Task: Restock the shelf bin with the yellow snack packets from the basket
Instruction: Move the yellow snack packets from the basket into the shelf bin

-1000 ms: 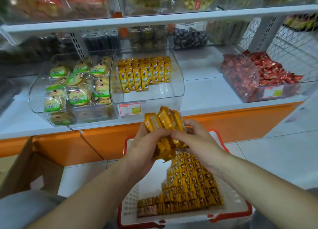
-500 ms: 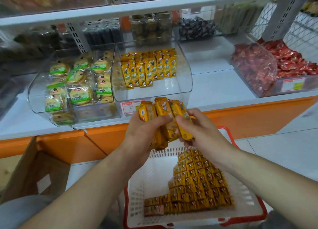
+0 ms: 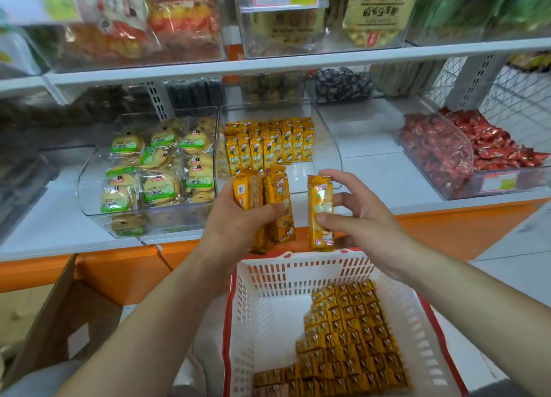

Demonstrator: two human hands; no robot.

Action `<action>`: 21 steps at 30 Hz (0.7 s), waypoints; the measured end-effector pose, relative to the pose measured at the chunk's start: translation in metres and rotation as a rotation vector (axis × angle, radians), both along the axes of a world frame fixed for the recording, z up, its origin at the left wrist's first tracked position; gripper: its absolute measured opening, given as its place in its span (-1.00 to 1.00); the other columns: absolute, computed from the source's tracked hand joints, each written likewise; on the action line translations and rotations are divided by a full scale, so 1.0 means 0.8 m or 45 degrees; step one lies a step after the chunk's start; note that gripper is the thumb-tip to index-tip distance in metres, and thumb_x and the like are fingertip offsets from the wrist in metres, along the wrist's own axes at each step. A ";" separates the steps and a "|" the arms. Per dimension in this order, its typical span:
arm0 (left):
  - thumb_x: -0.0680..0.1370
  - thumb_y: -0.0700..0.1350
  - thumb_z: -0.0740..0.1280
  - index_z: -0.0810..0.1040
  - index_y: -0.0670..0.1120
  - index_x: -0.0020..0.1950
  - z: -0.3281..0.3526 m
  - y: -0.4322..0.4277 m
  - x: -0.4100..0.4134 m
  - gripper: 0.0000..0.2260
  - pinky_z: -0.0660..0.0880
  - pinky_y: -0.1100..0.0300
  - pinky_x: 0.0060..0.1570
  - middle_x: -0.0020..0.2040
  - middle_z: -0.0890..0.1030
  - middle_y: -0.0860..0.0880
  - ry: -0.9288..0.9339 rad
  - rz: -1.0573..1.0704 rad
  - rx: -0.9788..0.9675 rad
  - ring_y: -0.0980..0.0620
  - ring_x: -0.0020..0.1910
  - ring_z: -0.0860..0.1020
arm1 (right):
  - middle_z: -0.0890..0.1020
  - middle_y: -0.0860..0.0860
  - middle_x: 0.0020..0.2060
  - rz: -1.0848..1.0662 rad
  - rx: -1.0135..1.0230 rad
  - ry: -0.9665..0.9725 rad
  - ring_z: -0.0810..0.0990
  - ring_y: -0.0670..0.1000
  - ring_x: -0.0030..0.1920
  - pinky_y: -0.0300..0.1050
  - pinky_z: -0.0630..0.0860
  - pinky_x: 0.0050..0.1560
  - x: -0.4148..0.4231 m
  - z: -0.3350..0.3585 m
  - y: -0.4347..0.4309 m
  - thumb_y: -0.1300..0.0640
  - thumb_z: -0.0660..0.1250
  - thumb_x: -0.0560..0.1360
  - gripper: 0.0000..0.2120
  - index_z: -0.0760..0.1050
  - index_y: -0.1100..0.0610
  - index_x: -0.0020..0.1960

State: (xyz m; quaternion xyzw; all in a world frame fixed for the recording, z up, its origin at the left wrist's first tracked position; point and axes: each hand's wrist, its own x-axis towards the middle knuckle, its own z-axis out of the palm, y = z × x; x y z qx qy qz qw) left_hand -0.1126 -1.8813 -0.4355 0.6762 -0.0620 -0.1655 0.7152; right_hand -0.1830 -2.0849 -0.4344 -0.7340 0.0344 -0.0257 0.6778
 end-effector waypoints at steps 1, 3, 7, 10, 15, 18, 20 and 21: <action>0.42 -0.20 0.57 0.62 0.07 0.06 0.004 0.005 0.005 -0.70 0.68 -0.11 -0.14 -0.01 0.75 -0.07 0.008 0.002 -0.004 -0.12 -0.04 0.74 | 0.60 0.08 0.04 -0.023 -0.050 -0.025 0.71 0.08 -0.14 -0.05 0.61 -0.26 0.010 0.008 0.001 0.24 0.47 0.47 -0.45 0.44 -0.30 0.25; 0.41 -0.22 0.57 0.63 0.05 0.04 0.013 0.016 0.014 -0.71 0.67 -0.15 -0.07 -0.02 0.75 -0.07 0.011 0.030 0.001 -0.13 -0.03 0.74 | 0.56 0.13 0.03 -0.094 -0.215 -0.103 0.70 0.12 -0.14 0.07 0.66 -0.25 0.041 0.021 0.002 0.19 0.48 0.47 -0.53 0.43 -0.22 0.22; 0.43 -0.21 0.56 0.60 -0.02 0.13 0.026 0.035 0.030 -0.67 0.67 -0.21 -0.08 -0.02 0.75 -0.07 -0.022 0.087 0.041 -0.16 -0.02 0.73 | 0.57 0.14 0.00 -0.181 -0.571 -0.239 0.62 0.14 -0.17 0.09 0.61 -0.10 0.123 0.030 0.000 0.14 0.50 0.46 -0.59 0.40 -0.12 0.18; 0.41 -0.14 0.59 0.58 0.00 0.17 0.029 0.048 0.039 -0.62 0.67 -0.22 -0.06 -0.01 0.74 -0.05 -0.045 0.131 0.090 -0.12 -0.03 0.73 | 0.58 0.10 -0.01 -0.223 -0.653 -0.204 0.60 0.08 -0.13 0.09 0.59 -0.04 0.188 0.016 -0.001 0.22 0.50 0.44 -0.58 0.38 -0.09 0.13; 0.43 -0.13 0.58 0.60 0.05 0.11 0.022 0.060 0.050 -0.68 0.68 -0.14 -0.07 -0.04 0.75 0.00 -0.093 0.151 0.111 -0.05 -0.06 0.74 | 0.56 -0.03 -0.15 -0.252 -0.956 -0.095 0.55 0.07 -0.11 -0.12 0.40 -0.27 0.270 -0.019 -0.005 0.37 0.47 0.39 -0.57 0.37 -0.01 0.06; 0.41 -0.14 0.60 0.57 0.02 0.13 0.015 0.063 0.054 -0.65 0.69 -0.09 -0.15 -0.06 0.75 -0.01 -0.101 0.144 0.139 -0.07 -0.09 0.74 | 0.58 0.02 -0.18 -0.302 -0.995 -0.014 0.55 0.05 -0.24 -0.14 0.38 -0.37 0.304 -0.037 -0.007 0.38 0.42 0.39 -0.60 0.39 -0.02 0.04; 0.41 -0.13 0.60 0.56 0.03 0.14 0.011 0.064 0.056 -0.62 0.68 -0.13 -0.10 -0.04 0.74 -0.01 -0.095 0.122 0.158 -0.07 -0.08 0.74 | 0.62 0.07 -0.14 -0.307 -1.037 0.016 0.59 0.12 -0.17 -0.10 0.44 -0.27 0.322 -0.047 -0.007 0.37 0.38 0.42 -0.64 0.41 -0.02 0.05; 0.41 -0.13 0.60 0.56 0.03 0.14 0.009 0.065 0.057 -0.62 0.68 -0.13 -0.07 -0.04 0.74 0.00 -0.095 0.119 0.165 -0.06 -0.08 0.74 | 0.62 0.07 -0.12 -0.310 -1.055 0.025 0.60 0.14 -0.12 -0.09 0.45 -0.21 0.329 -0.051 -0.006 0.36 0.37 0.44 -0.65 0.44 -0.02 0.06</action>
